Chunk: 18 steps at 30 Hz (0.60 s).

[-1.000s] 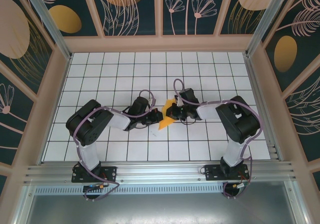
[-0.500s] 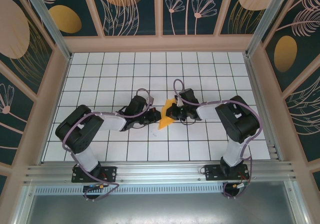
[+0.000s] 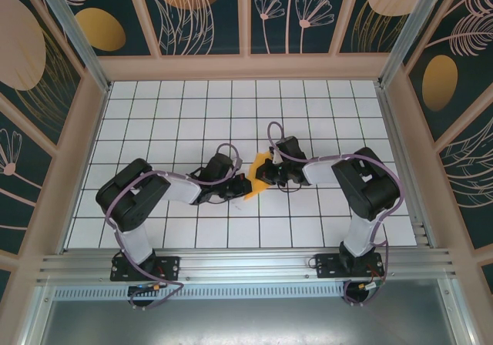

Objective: Fold a paper plane with a square sheet of paper (pick it up from the middle)

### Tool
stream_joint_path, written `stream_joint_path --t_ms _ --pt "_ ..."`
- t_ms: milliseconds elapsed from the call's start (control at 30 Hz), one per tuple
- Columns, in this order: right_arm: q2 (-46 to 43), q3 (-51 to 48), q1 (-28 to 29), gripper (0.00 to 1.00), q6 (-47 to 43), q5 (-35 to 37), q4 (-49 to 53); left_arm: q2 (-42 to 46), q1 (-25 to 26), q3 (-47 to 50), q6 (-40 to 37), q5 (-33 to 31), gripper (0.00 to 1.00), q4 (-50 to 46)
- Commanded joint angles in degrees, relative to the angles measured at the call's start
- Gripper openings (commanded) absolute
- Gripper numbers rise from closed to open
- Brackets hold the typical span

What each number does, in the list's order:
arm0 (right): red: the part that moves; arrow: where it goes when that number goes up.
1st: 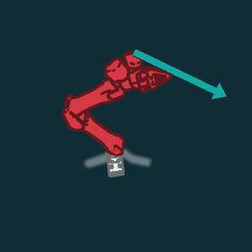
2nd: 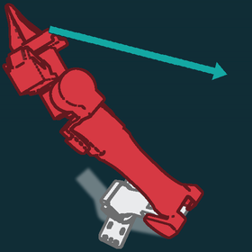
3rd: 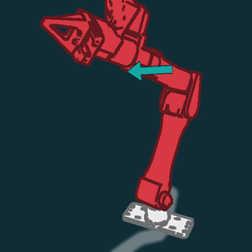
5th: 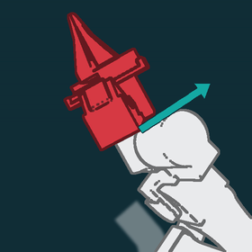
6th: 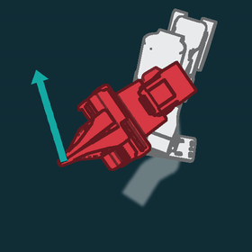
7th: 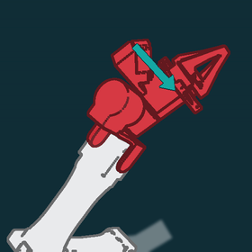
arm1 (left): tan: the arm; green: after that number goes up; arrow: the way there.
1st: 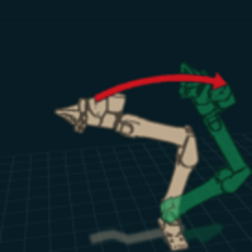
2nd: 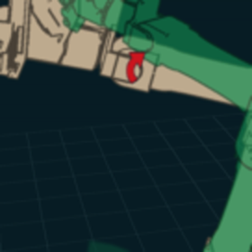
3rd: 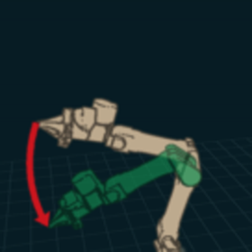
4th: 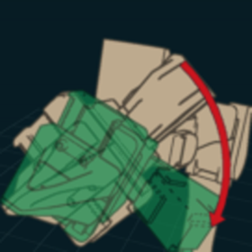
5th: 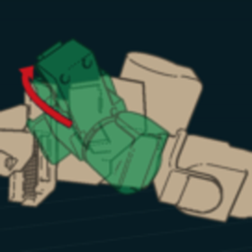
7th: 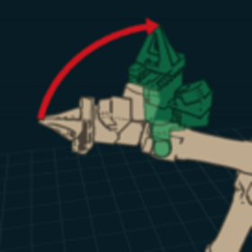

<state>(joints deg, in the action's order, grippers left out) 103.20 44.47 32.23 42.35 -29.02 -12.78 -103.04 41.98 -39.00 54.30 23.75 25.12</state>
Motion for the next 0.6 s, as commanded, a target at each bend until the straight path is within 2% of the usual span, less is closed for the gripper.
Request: stream_joint_path --t_ms 0,367,567 --pt "1.9 -0.4 -0.2 0.04 -0.2 2.6 1.6 -0.8 0.4 1.7 0.6 -2.1 0.01 -1.4" --pt "2.6 1.9 -0.1 0.04 -1.0 2.6 3.4 1.8 1.0 5.2 0.5 0.2 0.02 -0.1" --pt "2.9 2.2 -0.2 0.04 -1.0 2.7 3.6 2.6 1.0 3.8 -3.7 -0.4 0.02 -8.3"
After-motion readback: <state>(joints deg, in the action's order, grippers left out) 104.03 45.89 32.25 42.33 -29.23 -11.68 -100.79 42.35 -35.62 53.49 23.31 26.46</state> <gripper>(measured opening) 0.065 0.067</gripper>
